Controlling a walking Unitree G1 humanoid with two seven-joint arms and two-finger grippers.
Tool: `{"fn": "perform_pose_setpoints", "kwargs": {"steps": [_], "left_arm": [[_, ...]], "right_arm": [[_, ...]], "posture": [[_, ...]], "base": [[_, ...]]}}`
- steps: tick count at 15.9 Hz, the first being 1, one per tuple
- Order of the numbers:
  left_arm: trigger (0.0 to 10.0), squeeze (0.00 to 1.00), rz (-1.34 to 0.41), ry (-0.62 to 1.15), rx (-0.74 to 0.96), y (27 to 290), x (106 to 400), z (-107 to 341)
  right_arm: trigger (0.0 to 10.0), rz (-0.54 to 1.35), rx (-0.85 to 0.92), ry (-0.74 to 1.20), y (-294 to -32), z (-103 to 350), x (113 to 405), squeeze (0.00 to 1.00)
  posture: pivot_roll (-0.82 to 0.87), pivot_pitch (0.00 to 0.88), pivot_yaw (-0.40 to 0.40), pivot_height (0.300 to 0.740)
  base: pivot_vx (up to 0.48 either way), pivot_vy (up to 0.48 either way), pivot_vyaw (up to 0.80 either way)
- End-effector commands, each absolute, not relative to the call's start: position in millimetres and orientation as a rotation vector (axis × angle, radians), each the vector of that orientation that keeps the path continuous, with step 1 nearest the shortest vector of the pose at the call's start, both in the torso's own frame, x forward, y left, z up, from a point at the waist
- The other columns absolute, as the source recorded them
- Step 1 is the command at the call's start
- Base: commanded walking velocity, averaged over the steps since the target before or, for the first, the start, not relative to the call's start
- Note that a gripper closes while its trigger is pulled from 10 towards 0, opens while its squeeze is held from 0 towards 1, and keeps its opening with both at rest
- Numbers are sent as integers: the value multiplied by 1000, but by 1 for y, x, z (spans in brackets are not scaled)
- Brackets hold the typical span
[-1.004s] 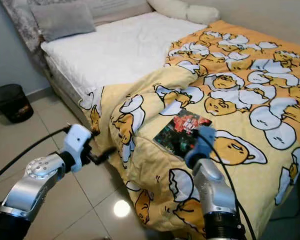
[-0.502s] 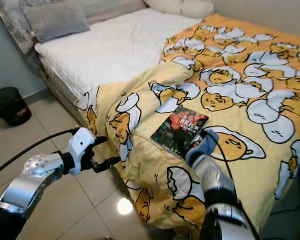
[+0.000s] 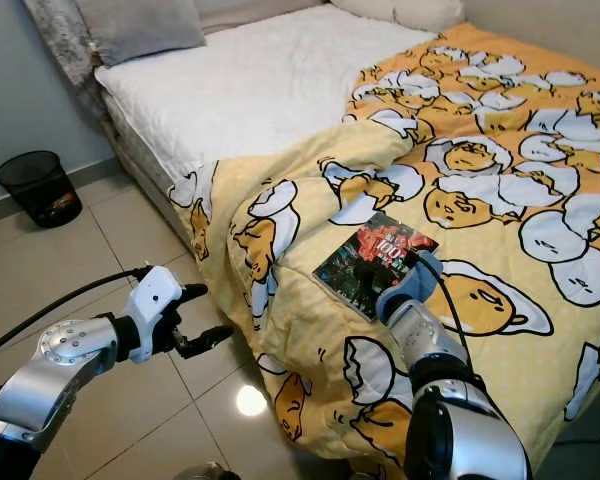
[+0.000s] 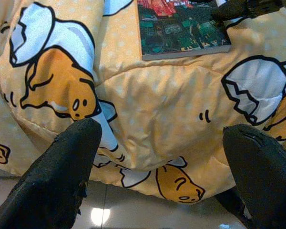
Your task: Clean up the room
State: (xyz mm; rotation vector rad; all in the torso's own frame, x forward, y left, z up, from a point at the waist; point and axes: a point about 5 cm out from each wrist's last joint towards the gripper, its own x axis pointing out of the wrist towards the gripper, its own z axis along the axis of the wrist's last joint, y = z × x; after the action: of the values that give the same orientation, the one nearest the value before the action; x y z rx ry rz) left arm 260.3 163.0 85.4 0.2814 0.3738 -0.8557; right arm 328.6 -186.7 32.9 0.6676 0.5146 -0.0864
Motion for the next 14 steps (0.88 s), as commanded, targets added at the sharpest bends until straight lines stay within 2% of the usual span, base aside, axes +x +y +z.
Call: {"fn": "perform_pose_setpoints", "kwargs": {"steps": [1,6,14], "left_arm": [[10000,1000,-833,368,284,168,260,89],[10000,1000,-831,370,273,168,256,89],[10000,1000,-881,381,278,167,257,91]], "right_arm": [[10000,-103,677,463,-192,42,335,0],[10000,-141,655,402,-206,50,340,0],[10000,-132,570,556,-195,25,323,0]], "posture": [[117,0,28,740],[114,0,16,740],[102,0,33,740]], "base": [[0,0,0],[0,0,0],[0,0,0]]}}
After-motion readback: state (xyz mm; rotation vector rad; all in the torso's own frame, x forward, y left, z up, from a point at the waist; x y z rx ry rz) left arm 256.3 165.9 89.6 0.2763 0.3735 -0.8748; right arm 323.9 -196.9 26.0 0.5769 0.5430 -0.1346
